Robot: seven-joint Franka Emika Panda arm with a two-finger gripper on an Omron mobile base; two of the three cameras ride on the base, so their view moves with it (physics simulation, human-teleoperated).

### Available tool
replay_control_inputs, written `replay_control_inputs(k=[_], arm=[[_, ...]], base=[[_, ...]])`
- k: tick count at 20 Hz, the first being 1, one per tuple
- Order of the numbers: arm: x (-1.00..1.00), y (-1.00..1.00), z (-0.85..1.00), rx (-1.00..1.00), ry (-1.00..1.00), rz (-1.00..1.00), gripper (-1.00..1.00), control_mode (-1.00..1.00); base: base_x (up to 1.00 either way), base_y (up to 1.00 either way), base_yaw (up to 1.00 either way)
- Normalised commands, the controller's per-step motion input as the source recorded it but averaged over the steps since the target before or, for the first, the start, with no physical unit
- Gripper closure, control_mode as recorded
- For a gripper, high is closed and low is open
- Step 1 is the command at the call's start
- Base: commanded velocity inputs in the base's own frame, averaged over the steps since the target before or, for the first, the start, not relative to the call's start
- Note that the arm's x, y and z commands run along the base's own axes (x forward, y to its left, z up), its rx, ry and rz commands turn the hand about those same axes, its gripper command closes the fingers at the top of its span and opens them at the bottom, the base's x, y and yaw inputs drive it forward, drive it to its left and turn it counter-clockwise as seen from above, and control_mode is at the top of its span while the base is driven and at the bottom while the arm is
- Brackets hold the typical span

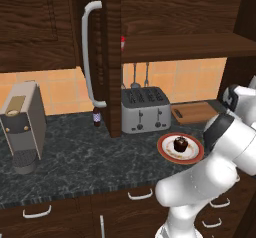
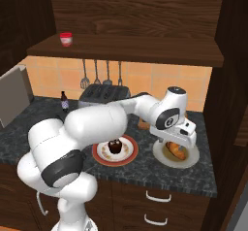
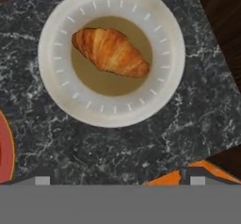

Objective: From the different types of pastries on the counter, select a croissant and place it on the cutting board. Then retrieve a jar of jam from the cabinet and place it alongside the croissant on the cutting board.

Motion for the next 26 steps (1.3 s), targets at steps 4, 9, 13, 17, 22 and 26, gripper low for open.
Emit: replay_control_inputs(k=[4, 9, 13, 17, 22, 26], arm=[[0.05, 0.0, -0.27, 0.0, -0.09, 0.42, -1.0, -1.0], [0.13, 0.0, -0.19, 0.0, -0.04, 0.38, -1.0, -1.0], [0.52, -0.01, -0.32, -0.01, 0.01, 0.22, -1.0, -1.0], [0.56, -0.05, -0.16, -0.01, 0.02, 0.13, -1.0, -1.0], [0.42, -0.23, -0.26, 0.0, 0.01, 0.14, -1.0, -1.0], [0.47, -0.29, -0.31, 0.0, 0.06, 0.1, -1.0, -1.0]], base=[[0.0, 0.0, 0.0], [0.0, 0.0, 0.0], [0.0, 0.0, 0.0], [0.0, 0.0, 0.0], [0.0, 0.0, 0.0], [0.0, 0.0, 0.0]])
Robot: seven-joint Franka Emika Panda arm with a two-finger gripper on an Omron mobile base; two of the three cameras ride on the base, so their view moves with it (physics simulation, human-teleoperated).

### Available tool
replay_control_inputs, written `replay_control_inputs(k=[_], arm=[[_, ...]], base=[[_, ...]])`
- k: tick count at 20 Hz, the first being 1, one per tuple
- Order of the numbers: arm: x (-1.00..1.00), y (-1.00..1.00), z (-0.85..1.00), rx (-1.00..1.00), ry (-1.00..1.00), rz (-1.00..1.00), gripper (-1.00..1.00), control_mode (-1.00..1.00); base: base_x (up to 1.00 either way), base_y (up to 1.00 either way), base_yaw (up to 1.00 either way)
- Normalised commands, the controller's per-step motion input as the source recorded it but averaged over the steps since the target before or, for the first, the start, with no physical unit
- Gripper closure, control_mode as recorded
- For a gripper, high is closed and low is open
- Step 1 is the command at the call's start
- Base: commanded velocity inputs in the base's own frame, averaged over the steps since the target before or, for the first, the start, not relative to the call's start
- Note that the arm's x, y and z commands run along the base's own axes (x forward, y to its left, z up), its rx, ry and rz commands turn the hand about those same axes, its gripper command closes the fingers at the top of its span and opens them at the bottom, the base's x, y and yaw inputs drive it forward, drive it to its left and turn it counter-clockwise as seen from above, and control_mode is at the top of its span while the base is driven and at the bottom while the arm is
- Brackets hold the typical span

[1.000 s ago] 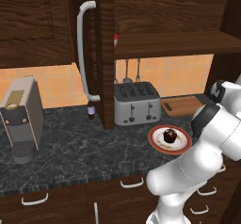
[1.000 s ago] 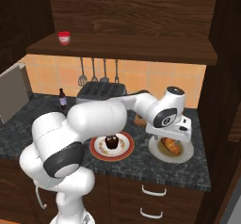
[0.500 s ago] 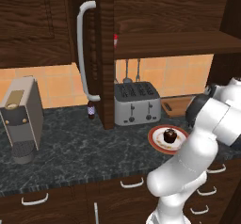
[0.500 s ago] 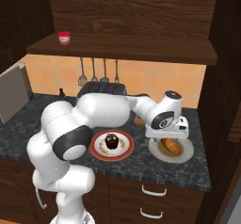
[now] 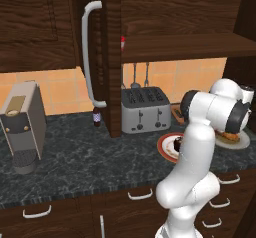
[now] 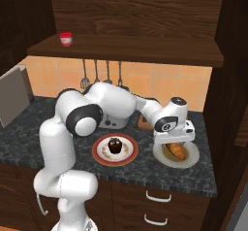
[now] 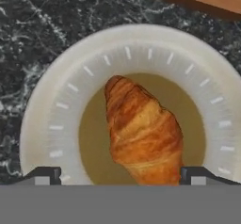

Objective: From the different types of pastries on the counter, select a croissant and place it on the cutting board. Then retrieve a jar of jam from the cabinet and place it alongside the croissant on the cutting board.

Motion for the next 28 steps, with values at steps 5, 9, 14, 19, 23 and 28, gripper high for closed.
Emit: replay_control_inputs(k=[5, 9, 14, 19, 23, 28], arm=[[0.55, -0.24, -0.2, 0.0, 0.13, 0.05, -1.0, -1.0], [0.04, -0.16, -0.31, 0.0, 0.02, 0.03, -1.0, -1.0], [-0.41, 0.06, -0.29, 0.0, -0.08, 0.0, -1.0, -1.0], [-0.15, 0.18, -0.39, 0.0, -0.01, 0.02, -1.0, -1.0], [0.0, 0.31, -0.46, 0.0, 0.0, 0.04, 1.0, -1.0], [-0.03, 0.24, 0.14, 0.0, -0.06, 0.03, 1.0, -1.0]], base=[[0.0, 0.0, 0.0], [0.0, 0.0, 0.0], [0.0, 0.0, 0.0], [0.0, 0.0, 0.0], [0.0, 0.0, 0.0], [0.0, 0.0, 0.0]])
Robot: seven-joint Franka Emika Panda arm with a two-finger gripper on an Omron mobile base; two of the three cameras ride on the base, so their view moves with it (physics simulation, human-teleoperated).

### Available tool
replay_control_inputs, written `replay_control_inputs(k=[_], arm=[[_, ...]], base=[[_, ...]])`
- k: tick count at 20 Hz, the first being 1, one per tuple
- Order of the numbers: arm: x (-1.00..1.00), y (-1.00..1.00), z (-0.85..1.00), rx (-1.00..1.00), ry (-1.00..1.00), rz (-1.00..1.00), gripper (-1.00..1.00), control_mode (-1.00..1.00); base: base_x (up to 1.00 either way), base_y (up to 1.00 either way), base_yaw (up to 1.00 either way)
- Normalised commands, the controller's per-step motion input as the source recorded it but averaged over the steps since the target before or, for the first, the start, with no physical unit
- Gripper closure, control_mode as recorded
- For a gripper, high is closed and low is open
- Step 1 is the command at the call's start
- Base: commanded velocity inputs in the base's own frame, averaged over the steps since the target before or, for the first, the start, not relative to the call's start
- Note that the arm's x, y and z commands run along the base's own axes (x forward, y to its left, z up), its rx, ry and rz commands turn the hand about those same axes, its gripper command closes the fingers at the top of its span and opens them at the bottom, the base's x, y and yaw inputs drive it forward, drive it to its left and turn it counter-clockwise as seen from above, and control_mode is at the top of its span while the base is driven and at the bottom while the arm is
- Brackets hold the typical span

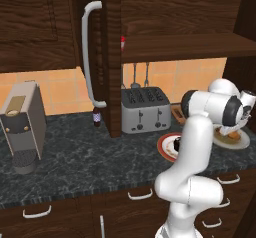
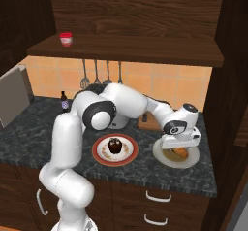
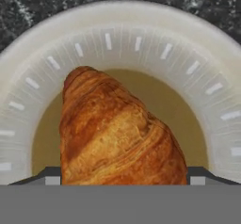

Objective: From the different types of pastries on the counter, select a croissant and place it on the cutting board. Then retrieve a jar of jam from the cabinet and place it alongside the croissant on the cutting board.

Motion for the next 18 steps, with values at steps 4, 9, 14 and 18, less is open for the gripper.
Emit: replay_control_inputs(k=[4, 9, 14, 18], arm=[[0.09, 0.3, 0.78, 0.0, -0.07, 0.01, 1.0, -1.0], [0.53, 0.46, 0.22, 0.0, -0.02, 0.01, 1.0, -1.0], [0.73, 0.38, 0.0, 0.0, 0.0, 0.03, 1.0, -1.0], [0.77, 0.17, 0.0, 0.02, 0.0, 0.03, 1.0, -1.0]], base=[[0.0, 0.0, 0.0], [0.0, 0.0, 0.0], [0.0, 0.0, 0.0], [0.0, 0.0, 0.0]])
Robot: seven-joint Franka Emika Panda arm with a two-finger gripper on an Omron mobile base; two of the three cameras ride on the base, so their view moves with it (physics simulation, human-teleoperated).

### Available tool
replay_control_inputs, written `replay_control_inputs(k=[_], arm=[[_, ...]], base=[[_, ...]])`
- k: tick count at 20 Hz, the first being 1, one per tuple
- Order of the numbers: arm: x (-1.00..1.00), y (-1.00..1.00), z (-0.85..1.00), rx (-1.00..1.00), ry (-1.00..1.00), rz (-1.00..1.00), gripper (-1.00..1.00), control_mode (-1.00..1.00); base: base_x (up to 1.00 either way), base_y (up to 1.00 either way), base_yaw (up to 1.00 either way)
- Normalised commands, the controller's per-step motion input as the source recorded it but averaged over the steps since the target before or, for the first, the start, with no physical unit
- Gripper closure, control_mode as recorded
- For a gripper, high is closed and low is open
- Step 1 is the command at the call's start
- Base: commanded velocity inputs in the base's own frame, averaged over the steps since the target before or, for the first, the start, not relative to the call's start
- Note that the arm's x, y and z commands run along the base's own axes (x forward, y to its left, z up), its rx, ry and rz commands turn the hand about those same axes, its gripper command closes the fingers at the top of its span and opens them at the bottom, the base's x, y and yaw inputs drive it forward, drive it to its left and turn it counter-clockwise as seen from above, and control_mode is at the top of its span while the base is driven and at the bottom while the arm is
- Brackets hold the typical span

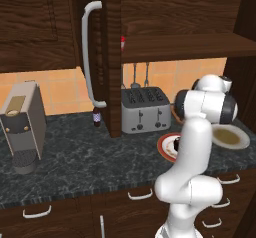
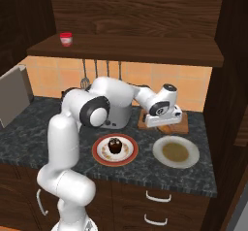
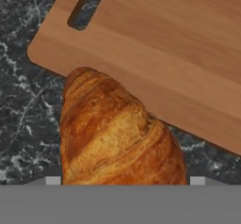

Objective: From the different types of pastries on the counter, select a croissant and place it on the cutting board. Then retrieve a jar of jam from the cabinet and place it alongside the croissant on the cutting board.

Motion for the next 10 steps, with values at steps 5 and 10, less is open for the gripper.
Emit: replay_control_inputs(k=[5, 10], arm=[[0.73, 0.07, 0.0, 0.08, 0.0, 0.05, 1.0, -1.0], [0.67, 0.21, -0.01, 0.01, 0.01, 0.04, 1.0, -1.0]], base=[[0.0, 0.0, 0.0], [0.0, 0.0, 0.0]])
